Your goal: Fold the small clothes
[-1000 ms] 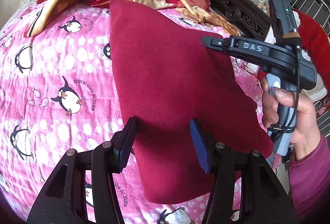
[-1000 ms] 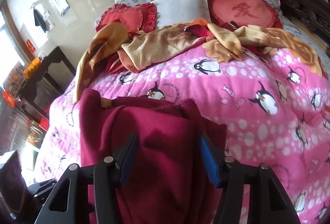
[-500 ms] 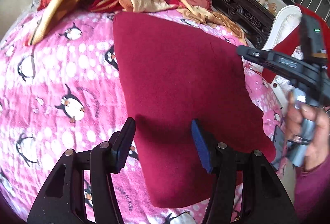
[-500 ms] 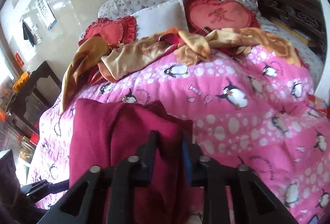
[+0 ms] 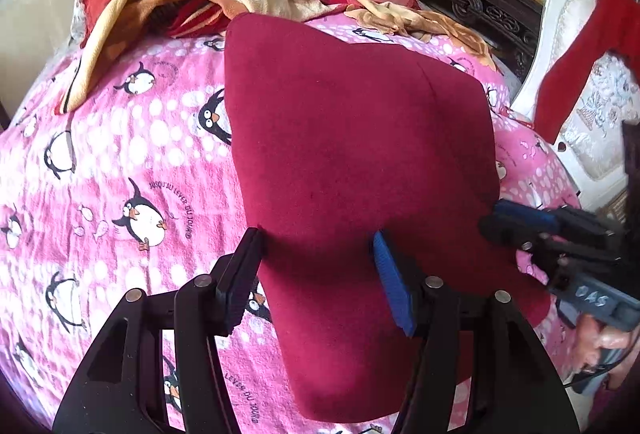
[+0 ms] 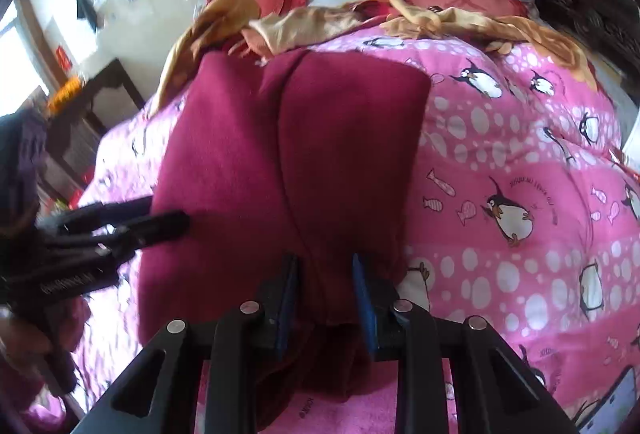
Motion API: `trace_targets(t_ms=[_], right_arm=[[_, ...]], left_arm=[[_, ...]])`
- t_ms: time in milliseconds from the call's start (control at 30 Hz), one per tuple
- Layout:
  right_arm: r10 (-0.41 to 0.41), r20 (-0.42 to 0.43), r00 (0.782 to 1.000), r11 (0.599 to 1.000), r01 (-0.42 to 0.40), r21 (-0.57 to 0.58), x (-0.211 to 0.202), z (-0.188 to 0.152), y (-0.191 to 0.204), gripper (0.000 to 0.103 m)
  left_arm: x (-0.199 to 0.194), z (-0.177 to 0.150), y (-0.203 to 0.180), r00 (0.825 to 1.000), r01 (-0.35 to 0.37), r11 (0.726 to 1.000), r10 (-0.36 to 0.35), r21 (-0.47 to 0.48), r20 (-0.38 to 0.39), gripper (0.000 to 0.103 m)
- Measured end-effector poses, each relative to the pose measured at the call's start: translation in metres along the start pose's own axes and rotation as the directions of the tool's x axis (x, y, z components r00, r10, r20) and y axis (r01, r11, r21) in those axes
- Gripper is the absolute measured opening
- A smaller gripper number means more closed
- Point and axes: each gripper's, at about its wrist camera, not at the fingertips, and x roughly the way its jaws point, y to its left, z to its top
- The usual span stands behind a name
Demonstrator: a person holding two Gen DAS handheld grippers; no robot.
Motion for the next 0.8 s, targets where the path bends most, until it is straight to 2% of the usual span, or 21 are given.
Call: trace_targets(t_ms=[100,200,333,467,567,800], right_arm=[[-0.023,0.022,0.999,1.0,0.024,-0.009,-0.021,0.004,0.01,0.025],[0.027,0.051,0.998,0.997,-0.023,-0.077,-0.042,0.002,0.032,0.025],[0.029,0.023,0.999,0.989,-0.026,-0.146,-0.04,-0.009,0.052,0.025],[-0.103,-0.034,0.994,0.984,0.097,-0.151,-0.002,-0.023,0.04,0.023],[-0.111,-0.024,0.994,0.987,0.107,-0.12,0.009,-0.025,0.036,0.023],[-0.131,0.048,0.99,0.98,0.137,-0.143,-0.022,-0.01,0.049,0.028]], left_arm=[[-0.002,0.0,-0.001,1.0,-0.007,1.0,0.007,-0.001,0.005,0.058],[-0.002,0.0,0.0,1.0,-0.008,1.0,0.008,-0.007,0.003,0.058],[-0.002,0.0,-0.001,1.0,-0.014,1.0,0.014,-0.005,0.004,0.058],[0.001,-0.001,-0.003,1.0,-0.019,1.0,0.019,-0.007,-0.005,0.058],[-0.001,-0.002,-0.005,0.999,-0.033,0.999,0.033,-0.004,-0.004,0.058],[-0.01,-0.001,-0.005,0.999,-0.034,0.999,0.034,-0.009,0.002,0.058]])
